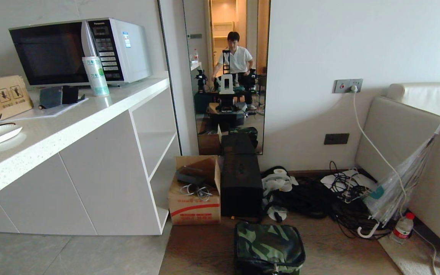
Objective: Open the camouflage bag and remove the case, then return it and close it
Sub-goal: Open the top of the storage box
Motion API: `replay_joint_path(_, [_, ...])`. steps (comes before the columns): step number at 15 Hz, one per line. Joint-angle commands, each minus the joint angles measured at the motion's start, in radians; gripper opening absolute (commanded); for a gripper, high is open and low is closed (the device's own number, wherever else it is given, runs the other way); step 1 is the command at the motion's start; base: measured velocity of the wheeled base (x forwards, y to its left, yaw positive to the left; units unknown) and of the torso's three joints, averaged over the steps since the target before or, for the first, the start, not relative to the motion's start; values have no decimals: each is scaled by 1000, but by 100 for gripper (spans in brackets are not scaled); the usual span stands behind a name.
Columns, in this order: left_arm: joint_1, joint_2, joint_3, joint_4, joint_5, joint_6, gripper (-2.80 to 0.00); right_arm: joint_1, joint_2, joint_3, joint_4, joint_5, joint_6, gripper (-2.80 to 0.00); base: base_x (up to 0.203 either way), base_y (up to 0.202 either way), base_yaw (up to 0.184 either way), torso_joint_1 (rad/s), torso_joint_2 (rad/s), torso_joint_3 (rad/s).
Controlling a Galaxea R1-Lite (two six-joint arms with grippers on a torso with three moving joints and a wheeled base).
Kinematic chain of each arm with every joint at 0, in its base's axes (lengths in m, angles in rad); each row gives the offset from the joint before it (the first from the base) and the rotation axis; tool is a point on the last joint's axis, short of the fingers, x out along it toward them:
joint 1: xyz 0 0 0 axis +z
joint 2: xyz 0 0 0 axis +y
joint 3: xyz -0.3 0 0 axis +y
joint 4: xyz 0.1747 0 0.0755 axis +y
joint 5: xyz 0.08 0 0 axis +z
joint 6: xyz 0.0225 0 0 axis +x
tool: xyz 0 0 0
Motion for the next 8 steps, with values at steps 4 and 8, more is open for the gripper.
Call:
replay_joint_path(4, [0,0,0,0,-1,0,-280,0,1,2,0,0,0,-280,0,0,0,0,0,0])
replay_joint_path(8, [0,0,0,0,0,0,-280,0,1,2,0,0,0,-280,0,0,0,0,0,0])
